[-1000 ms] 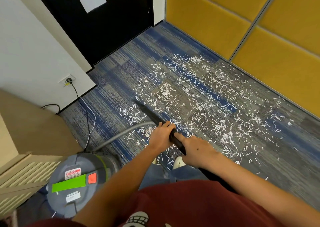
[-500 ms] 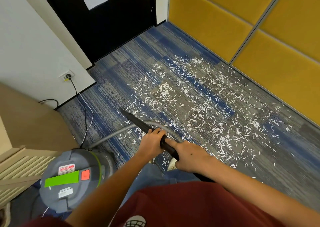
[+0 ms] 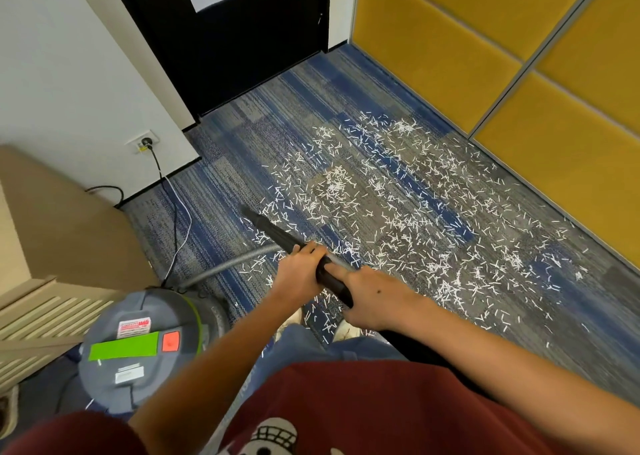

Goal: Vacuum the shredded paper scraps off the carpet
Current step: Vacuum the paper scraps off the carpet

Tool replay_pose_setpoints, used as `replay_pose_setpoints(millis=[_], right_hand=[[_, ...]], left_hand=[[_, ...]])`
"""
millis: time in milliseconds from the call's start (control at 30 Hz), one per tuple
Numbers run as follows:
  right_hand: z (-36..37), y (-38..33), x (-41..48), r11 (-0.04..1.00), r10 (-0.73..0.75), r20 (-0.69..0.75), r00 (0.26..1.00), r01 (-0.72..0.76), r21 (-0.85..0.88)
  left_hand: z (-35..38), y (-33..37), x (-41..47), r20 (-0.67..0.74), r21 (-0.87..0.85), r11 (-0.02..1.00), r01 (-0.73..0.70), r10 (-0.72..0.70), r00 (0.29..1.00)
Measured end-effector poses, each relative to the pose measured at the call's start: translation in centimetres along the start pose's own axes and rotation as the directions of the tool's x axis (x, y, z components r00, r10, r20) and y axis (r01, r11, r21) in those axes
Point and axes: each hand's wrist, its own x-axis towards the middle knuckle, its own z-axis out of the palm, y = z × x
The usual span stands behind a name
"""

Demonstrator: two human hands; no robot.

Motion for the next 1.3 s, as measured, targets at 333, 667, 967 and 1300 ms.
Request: replay_pose_setpoints(millis=[333, 667, 967, 1300], right_hand=[[-0.1, 0.3, -0.4, 0.999, -0.008, 0.057, 0.998, 0.01, -0.033], [-0.5, 1.7, -1.5, 0.997, 0.072, 0.035, 0.997, -0.071, -0.032], [-0.6, 2.2, -1.7, 0.992, 0.127, 0.029, 0.992, -0.126, -0.011], [0.0, 1.3, -1.3, 0.997, 0.071, 0.052, 0.996, -0.071, -0.005]], left_hand=[[0.7, 0.7, -0.8, -0.028, -0.06, 0.998, 0.014, -0.016, 0.999], [1.3, 3.0, 0.6, -0.053, -0.104, 0.994, -0.04, 0.034, 0.998], [1.6, 3.7, 1.9, -0.039, -0.104, 0.991, -0.081, 0.077, 0.996], [1.5, 2.2, 0.4, -0.05, -0.09, 0.995, -0.047, 0.042, 0.998]])
